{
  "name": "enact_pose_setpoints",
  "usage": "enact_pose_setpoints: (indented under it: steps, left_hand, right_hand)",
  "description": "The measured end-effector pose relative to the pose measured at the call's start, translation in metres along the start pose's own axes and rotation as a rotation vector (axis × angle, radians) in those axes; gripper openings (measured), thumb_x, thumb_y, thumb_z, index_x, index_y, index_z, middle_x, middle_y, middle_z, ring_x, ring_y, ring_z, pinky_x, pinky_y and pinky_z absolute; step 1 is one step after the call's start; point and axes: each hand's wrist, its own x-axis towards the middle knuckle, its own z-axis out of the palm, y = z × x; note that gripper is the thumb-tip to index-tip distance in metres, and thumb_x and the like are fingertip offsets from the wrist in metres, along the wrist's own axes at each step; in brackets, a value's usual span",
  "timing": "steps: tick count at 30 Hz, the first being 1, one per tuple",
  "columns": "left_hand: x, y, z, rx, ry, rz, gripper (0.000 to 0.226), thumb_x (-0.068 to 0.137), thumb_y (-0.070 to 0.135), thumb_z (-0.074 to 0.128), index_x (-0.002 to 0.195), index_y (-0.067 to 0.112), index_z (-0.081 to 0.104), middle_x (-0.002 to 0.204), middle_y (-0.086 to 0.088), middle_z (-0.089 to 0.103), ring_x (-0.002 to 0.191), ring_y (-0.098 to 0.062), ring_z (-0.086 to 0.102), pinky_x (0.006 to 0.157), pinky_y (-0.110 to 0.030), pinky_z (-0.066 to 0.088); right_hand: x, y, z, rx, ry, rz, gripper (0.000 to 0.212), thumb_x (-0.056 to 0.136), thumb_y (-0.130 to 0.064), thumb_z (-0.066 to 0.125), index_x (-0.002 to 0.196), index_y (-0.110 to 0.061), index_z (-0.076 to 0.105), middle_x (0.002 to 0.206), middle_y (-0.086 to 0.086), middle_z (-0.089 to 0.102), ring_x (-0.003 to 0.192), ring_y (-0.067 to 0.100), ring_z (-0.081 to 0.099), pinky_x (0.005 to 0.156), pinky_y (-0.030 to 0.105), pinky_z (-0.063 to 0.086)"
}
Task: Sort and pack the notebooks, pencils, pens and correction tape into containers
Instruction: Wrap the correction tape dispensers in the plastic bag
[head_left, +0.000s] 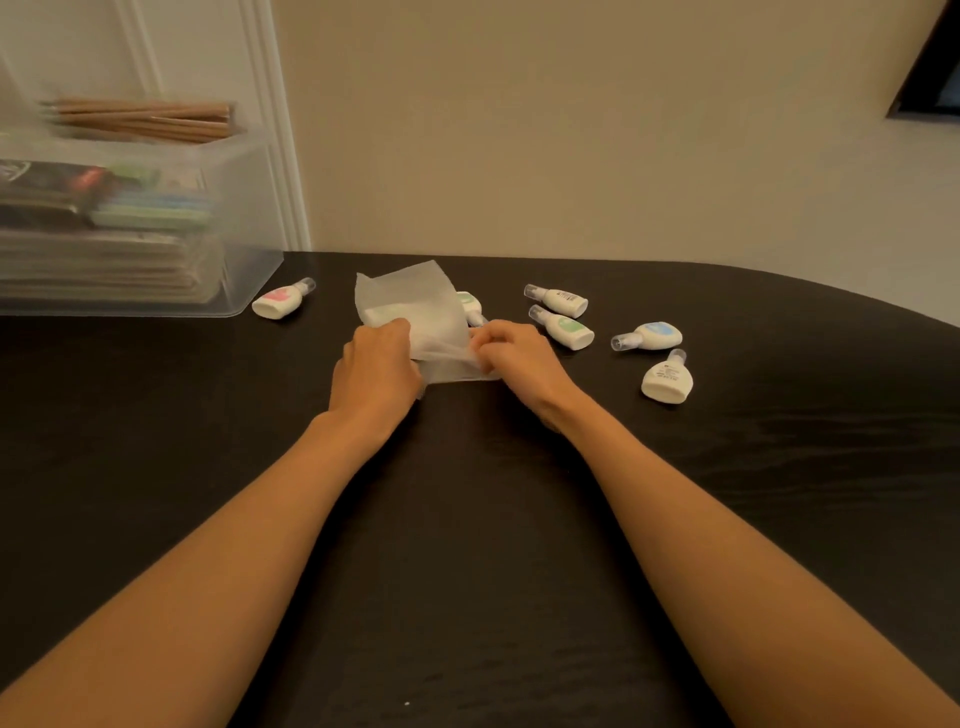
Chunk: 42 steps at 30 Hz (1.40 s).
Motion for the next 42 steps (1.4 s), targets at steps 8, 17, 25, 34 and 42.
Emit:
enact_pose_setpoints:
  steps: [8, 17, 25, 34, 42]
  left_hand:
    - [0.015, -0.007, 0.01, 0.052, 0.067, 0.041, 0.011, 0.095, 0.02, 0.047, 0.096, 0.009, 0.047, 0.095, -0.013, 0.054, 0.081, -0.029, 0.046, 0.066, -0.036, 0.035]
    - [0.034, -0.015, 0.018, -0.08, 0.07, 0.015, 0.022, 0.096, 0.018, 0.045, 0.092, 0.009, 0.065, 0.093, -0.013, 0.062, 0.08, -0.025, 0.053, 0.064, -0.033, 0.038]
    - [0.026, -0.013, 0.011, -0.352, 0.181, 0.029, 0.028, 0.095, 0.018, 0.05, 0.089, 0.004, 0.073, 0.086, -0.015, 0.068, 0.083, -0.025, 0.055, 0.067, -0.034, 0.039]
    - [0.013, -0.014, 0.005, -0.393, 0.196, 0.054, 0.027, 0.094, 0.011, 0.049, 0.069, 0.02, 0.05, 0.07, -0.005, 0.049, 0.074, -0.018, 0.044, 0.067, -0.031, 0.032]
    - [0.012, -0.007, 0.011, -0.345, 0.177, 0.174, 0.025, 0.095, 0.014, 0.051, 0.09, 0.001, 0.071, 0.08, -0.009, 0.067, 0.075, -0.021, 0.06, 0.073, -0.038, 0.047]
  right_hand:
    - [0.046, 0.019, 0.002, -0.191, 0.267, 0.08, 0.036, 0.091, -0.02, 0.054, 0.126, -0.012, 0.054, 0.122, 0.009, 0.056, 0.113, 0.022, 0.053, 0.092, 0.036, 0.046]
    - [0.065, 0.018, 0.007, -0.227, 0.374, 0.114, 0.024, 0.095, -0.021, 0.051, 0.076, -0.007, 0.059, 0.075, 0.005, 0.056, 0.07, 0.017, 0.052, 0.065, 0.032, 0.041]
    - [0.002, 0.003, -0.027, 0.518, 0.148, 0.023, 0.02, 0.091, -0.01, 0.053, 0.074, -0.004, 0.061, 0.06, 0.007, 0.055, 0.047, 0.008, 0.048, 0.049, 0.018, 0.039]
    - [-0.006, -0.005, 0.001, -0.157, 0.278, -0.056, 0.014, 0.086, -0.023, 0.06, 0.078, -0.011, 0.064, 0.066, -0.005, 0.054, 0.067, 0.008, 0.049, 0.062, 0.022, 0.04]
    - [-0.009, -0.016, 0.022, -0.626, 0.323, -0.188, 0.024, 0.093, -0.031, 0.053, 0.098, -0.009, 0.06, 0.095, 0.008, 0.065, 0.089, 0.023, 0.06, 0.068, 0.027, 0.035]
